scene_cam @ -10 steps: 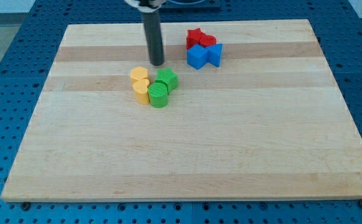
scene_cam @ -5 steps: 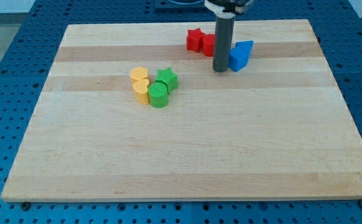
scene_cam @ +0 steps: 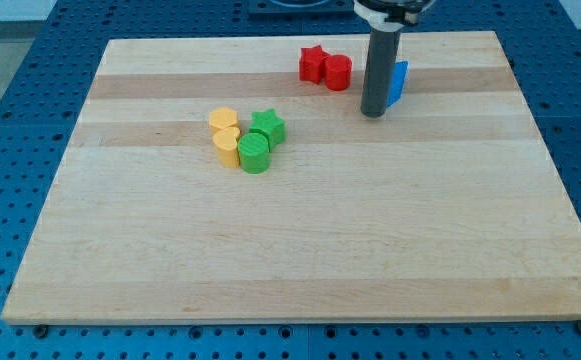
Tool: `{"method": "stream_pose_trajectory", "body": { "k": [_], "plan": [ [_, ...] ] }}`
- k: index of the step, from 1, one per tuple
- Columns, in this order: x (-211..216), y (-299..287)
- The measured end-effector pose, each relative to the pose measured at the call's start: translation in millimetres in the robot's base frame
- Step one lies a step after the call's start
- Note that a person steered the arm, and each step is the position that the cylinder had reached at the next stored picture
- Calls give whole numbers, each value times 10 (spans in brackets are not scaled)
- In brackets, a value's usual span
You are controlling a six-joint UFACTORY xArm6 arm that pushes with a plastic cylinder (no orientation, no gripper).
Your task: Move the blue blocks to the top right
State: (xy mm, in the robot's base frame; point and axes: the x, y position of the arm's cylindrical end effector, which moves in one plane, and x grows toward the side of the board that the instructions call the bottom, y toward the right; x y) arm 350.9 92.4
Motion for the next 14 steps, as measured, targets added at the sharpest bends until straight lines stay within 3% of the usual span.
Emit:
{"method": "stream_pose_trajectory", "body": {
  "k": [8, 14],
  "plan": [
    [-677, 182],
    [-866, 591]
  ]
}}
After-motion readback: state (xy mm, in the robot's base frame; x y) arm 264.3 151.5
